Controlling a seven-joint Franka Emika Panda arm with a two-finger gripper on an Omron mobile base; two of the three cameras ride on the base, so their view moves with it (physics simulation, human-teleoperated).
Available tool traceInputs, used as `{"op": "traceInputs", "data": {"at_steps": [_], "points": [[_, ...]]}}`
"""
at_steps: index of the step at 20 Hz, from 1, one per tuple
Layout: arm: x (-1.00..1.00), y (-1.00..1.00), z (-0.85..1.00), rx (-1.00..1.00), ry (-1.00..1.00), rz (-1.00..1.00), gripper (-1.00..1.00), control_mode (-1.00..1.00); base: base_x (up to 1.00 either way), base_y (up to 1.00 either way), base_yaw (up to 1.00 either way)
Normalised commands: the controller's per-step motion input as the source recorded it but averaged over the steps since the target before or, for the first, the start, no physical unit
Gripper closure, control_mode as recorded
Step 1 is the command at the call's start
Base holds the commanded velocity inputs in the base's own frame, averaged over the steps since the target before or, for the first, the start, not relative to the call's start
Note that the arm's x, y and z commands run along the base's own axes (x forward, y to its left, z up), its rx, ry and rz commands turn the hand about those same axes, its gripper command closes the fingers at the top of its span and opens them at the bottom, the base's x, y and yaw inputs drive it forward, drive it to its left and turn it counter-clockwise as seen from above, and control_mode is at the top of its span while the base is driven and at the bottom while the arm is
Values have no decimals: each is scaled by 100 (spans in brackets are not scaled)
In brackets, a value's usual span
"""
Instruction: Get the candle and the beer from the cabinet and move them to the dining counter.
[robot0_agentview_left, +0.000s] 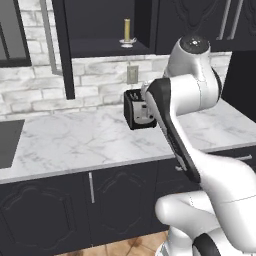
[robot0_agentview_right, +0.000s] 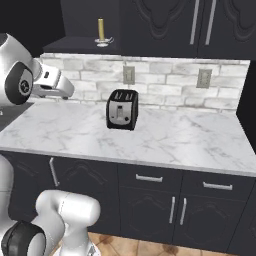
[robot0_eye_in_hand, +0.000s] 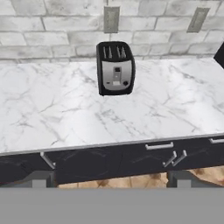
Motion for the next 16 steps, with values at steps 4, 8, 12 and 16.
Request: {"op": "traceInputs", "data": {"at_steps": [4, 8, 12, 16], "points": [[19, -1, 20, 24, 0, 7, -100, -100, 0, 0, 0], [4, 0, 11, 12, 0, 7, -100, -100, 0, 0, 0], [2, 0, 5, 3, 0, 1, -100, 100, 4, 0, 1], [0, 0, 0, 0, 0, 0, -100, 100, 9, 0, 0]]}}
